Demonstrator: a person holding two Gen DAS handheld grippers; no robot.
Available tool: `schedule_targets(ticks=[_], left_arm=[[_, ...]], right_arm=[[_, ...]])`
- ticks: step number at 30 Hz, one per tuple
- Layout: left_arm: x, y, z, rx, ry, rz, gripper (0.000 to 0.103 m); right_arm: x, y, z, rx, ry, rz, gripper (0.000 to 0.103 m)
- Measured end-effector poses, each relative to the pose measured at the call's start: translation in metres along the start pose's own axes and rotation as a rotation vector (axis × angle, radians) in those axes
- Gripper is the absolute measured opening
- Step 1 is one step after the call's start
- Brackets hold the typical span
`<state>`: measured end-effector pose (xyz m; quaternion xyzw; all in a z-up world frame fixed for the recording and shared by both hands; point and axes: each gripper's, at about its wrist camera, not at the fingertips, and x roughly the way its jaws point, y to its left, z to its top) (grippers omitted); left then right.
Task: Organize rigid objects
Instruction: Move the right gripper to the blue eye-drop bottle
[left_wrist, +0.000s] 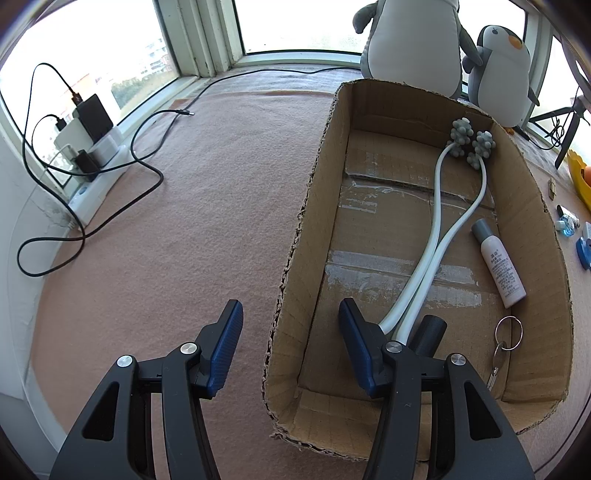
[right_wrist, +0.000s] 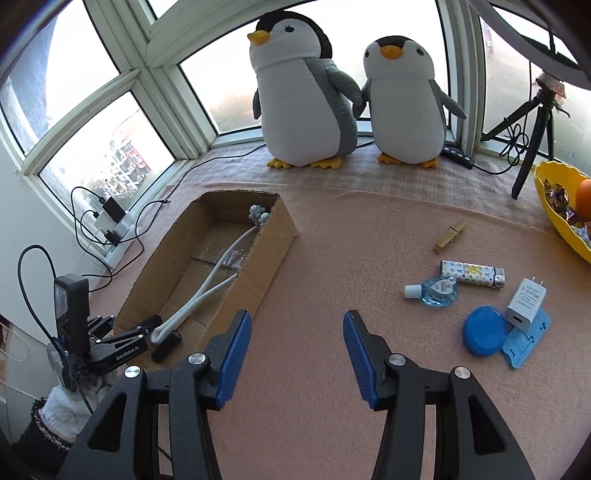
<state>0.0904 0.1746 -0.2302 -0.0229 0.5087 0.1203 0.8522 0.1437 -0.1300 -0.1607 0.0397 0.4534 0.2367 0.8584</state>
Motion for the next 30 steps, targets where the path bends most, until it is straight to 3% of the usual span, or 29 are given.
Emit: schedule_targets(ticks=[10, 30], left_arm=[[0.0, 0.0, 0.0, 0.0, 0.001, 0.001, 0.054], [0.0, 0.002, 0.001, 0.007, 0.001, 0.019, 0.054]], right_arm=[[0.004, -0.066, -0.003, 0.055, 0.029, -0.1, 0.048], [0.06, -0.114, 0.028, 0.121, 0.117, -0.09, 0.048]])
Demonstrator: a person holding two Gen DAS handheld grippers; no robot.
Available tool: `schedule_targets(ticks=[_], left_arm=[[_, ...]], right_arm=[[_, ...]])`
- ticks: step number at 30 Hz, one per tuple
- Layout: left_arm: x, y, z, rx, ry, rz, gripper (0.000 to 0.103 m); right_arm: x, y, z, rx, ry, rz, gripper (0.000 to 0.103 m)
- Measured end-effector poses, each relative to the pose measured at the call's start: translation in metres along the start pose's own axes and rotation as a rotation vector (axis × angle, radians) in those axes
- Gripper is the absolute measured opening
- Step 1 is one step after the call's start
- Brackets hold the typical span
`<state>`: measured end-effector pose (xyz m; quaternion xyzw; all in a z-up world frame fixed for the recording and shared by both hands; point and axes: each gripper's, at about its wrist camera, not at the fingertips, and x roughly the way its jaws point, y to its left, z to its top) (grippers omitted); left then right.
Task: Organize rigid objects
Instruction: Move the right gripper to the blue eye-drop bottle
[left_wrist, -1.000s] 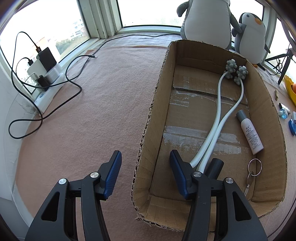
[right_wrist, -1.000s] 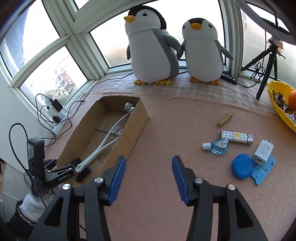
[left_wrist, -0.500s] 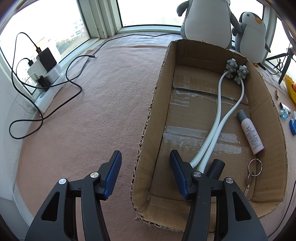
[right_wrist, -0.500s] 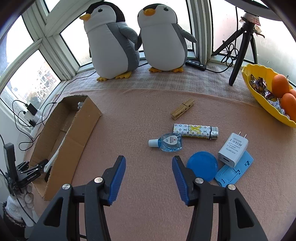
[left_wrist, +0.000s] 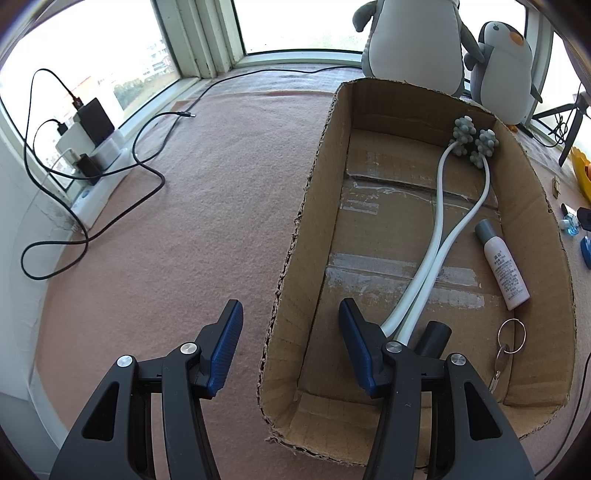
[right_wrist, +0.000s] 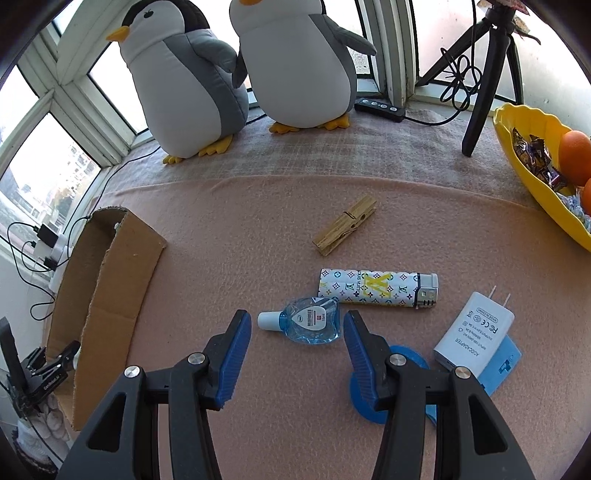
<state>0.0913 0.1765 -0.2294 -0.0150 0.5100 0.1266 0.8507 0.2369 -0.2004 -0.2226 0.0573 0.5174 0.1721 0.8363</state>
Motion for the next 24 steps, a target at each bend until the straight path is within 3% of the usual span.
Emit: schedule_targets(ticks=[13, 18, 24], left_arm=[[0.0, 0.0, 0.0, 0.001, 0.001, 0.0, 0.054], [0.0, 0.001, 0.0, -0.003, 0.003, -0.004, 0.054], [0.001, 0.0, 0.001, -0.004, 0.004, -0.004, 0.054]], right_arm=[[0.012, 0.009, -0.005, -0.03, 0.051, 0.041, 0.048], [0.016, 0.027, -0.01, -0.098, 0.09, 0.069, 0.048], [0.016, 0.03, -0.007, -0.157, 0.067, -0.03, 0.048]])
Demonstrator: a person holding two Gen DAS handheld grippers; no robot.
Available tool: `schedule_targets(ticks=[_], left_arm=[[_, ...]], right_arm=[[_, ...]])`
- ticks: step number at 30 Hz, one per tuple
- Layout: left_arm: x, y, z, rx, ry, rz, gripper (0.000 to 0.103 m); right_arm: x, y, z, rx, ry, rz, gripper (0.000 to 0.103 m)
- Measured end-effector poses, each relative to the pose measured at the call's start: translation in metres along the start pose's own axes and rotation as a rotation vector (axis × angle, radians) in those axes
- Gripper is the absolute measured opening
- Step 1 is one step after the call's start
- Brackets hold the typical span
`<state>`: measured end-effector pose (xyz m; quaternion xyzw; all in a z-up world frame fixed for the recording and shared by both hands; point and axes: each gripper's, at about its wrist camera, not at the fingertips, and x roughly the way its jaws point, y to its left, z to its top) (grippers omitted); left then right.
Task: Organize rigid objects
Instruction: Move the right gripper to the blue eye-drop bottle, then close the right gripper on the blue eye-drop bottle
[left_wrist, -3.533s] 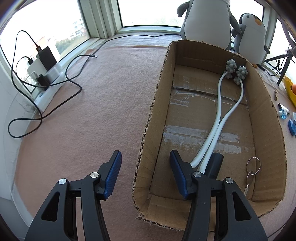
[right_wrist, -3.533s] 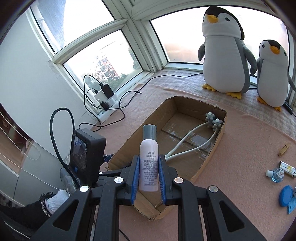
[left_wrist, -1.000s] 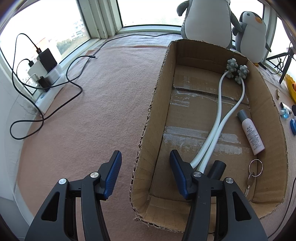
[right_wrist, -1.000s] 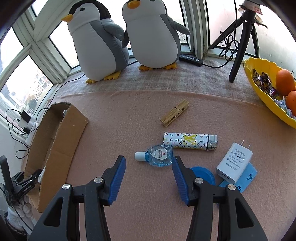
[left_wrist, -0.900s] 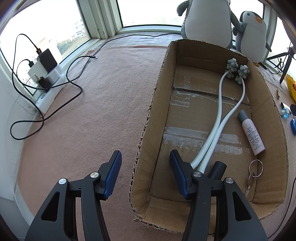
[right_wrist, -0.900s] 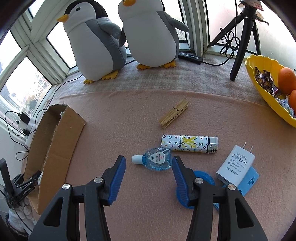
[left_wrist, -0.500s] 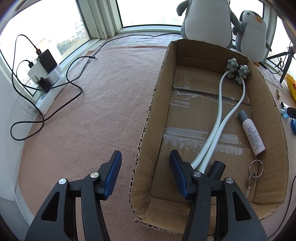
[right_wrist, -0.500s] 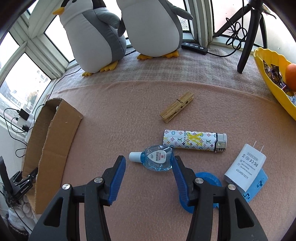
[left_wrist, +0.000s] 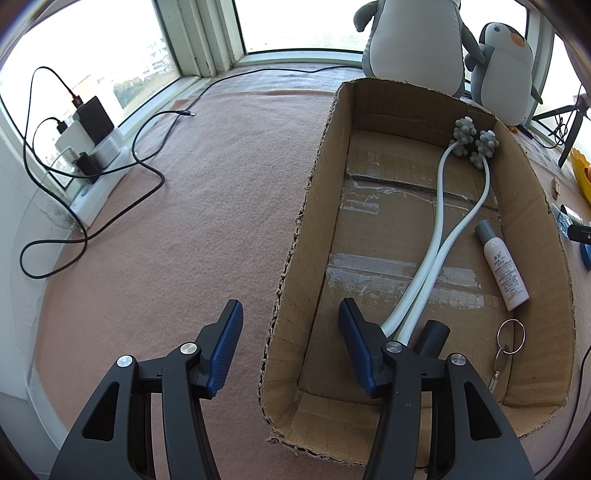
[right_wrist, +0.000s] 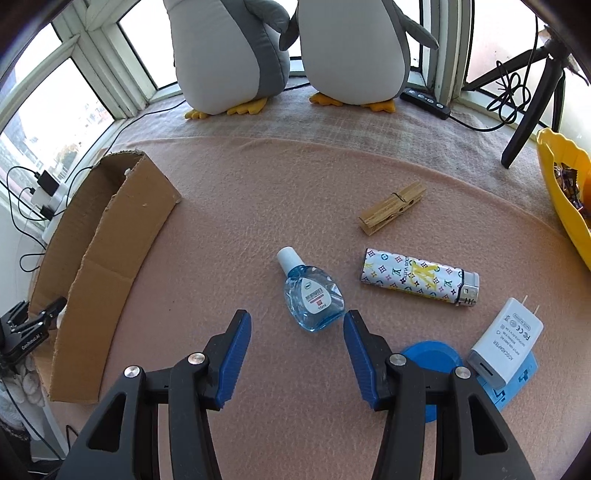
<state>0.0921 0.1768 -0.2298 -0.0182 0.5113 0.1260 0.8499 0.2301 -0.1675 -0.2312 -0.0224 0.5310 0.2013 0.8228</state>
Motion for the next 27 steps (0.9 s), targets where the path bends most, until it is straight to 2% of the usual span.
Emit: schedule_targets(ticks=[6, 10, 17, 20, 22, 27], left_arm=[[0.0, 0.001, 0.0, -0.001, 0.0, 0.0, 0.054], [0.0, 0.0, 0.0, 0.0, 0.0, 0.001, 0.054], [0.0, 0.0, 0.0, 0.0, 0.0, 0.0, 0.054], [0.0, 0.0, 0.0, 0.001, 0.0, 0.001, 0.054], [0.0, 0.0, 0.0, 0.001, 0.0, 0.001, 0.054], [0.0, 0.0, 0.0, 0.0, 0.0, -0.003, 0.054]], right_arm=[[0.008, -0.001, 0.01, -0.036, 0.012, -0.025, 0.048], [0.017, 0.002, 0.016, -0.058, 0.033, -0.011, 0.048], [0.023, 0.014, 0.018, -0.141, 0.071, -0.076, 0.047], [0.023, 0.019, 0.016, -0.183, 0.087, -0.113, 0.039], [0.023, 0.02, 0.016, -0.187, 0.093, -0.108, 0.028], [0.023, 0.021, 0.014, -0.181, 0.094, -0.124, 0.028]])
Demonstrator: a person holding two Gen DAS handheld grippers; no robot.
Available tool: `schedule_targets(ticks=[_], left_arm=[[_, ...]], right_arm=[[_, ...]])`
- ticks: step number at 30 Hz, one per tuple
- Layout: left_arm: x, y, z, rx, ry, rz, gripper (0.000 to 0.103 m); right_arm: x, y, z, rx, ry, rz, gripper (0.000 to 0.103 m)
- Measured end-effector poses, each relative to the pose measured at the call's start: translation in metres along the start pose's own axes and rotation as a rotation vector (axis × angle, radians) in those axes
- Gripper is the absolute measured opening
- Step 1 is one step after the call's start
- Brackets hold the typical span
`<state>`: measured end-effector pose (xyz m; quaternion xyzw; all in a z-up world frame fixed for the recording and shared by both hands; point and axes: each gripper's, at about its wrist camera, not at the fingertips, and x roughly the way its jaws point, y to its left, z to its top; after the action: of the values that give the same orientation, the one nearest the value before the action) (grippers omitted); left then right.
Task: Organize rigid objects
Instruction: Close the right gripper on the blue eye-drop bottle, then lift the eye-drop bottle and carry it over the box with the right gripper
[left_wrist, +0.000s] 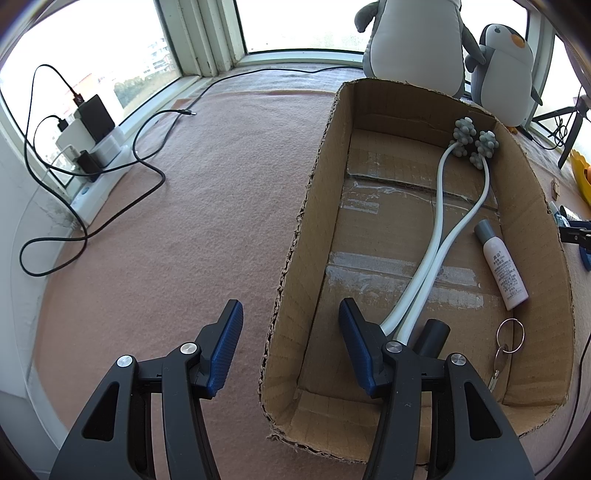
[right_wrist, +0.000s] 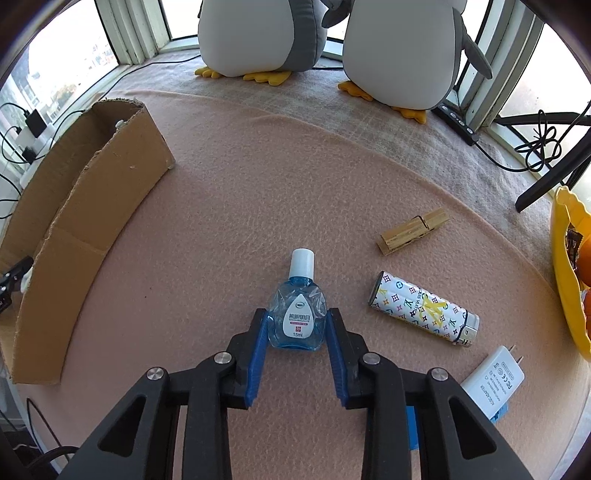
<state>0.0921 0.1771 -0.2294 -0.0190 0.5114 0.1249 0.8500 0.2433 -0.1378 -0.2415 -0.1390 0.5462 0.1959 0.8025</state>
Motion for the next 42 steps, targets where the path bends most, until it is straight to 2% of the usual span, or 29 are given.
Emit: schedule_targets(ticks=[5, 19, 32, 42], left_arm=[[0.0, 0.001, -0.001, -0.002, 0.0, -0.002, 0.054], [-0.001, 0.001, -0.001, -0.005, 0.0, -0.003, 0.054], [-0.001, 0.001, -0.002, -0.006, -0.001, -0.003, 0.054], [-0.001, 0.0, -0.001, -0.01, -0.002, -0.008, 0.054]], right_arm=[[-0.001, 0.001, -0.002, 0.012, -0.01, -0.002, 0.028], [-0.018, 0.017, -0.024, 0.071, -0.076, 0.074, 0.028], [-0.076, 0.086, -0.019, -0.028, -0.174, 0.157, 0.028], [-0.098, 0.147, -0.012, -0.117, -0.215, 0.224, 0.028]])
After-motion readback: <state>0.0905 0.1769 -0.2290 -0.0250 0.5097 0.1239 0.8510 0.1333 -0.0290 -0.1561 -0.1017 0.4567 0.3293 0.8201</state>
